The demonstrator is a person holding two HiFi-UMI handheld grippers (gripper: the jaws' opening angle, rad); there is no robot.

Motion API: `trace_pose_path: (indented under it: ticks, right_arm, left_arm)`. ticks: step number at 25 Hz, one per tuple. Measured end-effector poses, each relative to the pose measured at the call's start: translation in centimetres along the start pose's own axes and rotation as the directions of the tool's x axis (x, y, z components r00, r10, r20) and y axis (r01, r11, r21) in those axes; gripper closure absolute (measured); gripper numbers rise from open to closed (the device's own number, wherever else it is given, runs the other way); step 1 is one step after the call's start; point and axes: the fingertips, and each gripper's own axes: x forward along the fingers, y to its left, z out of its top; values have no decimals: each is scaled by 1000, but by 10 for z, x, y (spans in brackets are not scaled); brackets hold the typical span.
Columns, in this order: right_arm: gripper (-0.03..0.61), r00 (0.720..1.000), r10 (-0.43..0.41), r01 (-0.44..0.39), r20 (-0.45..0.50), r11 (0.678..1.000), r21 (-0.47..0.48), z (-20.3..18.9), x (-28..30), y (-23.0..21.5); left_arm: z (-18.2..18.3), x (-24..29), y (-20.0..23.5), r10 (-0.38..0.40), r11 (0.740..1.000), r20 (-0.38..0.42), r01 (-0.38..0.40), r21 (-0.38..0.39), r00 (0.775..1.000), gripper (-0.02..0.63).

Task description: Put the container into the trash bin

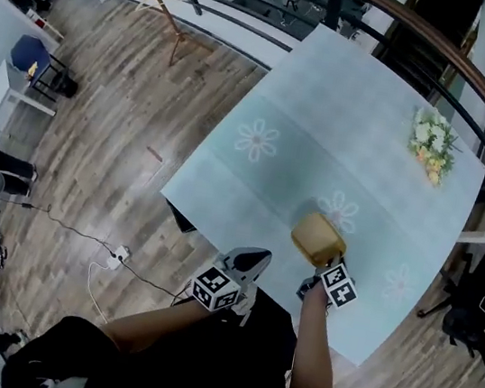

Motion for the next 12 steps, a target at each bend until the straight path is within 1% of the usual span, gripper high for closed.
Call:
trace_pose_path:
  ticks: [3,6,10,12]
  right_arm:
    - [537,1000,22,-22,-18,999,-42,-31,-13,33]
    - [538,998,41,-44,-40,996,-75,-72,-30,65]
    - [538,995,78,-87,-67,987,-135,-134,-61,117]
    - [538,992,96,-107,-82,983,-150,-168,-71,143]
  left_arm:
    - [-1,-43,31,66,998,32,-65,-20,997,600]
    - [-5,-93,58,116,993,69,-113,-43,991,600]
    - [-19,-177,82,167,985,144,-157,-77,975,600]
    - [-29,-217,97,183,981,164,-171,-89,969,600]
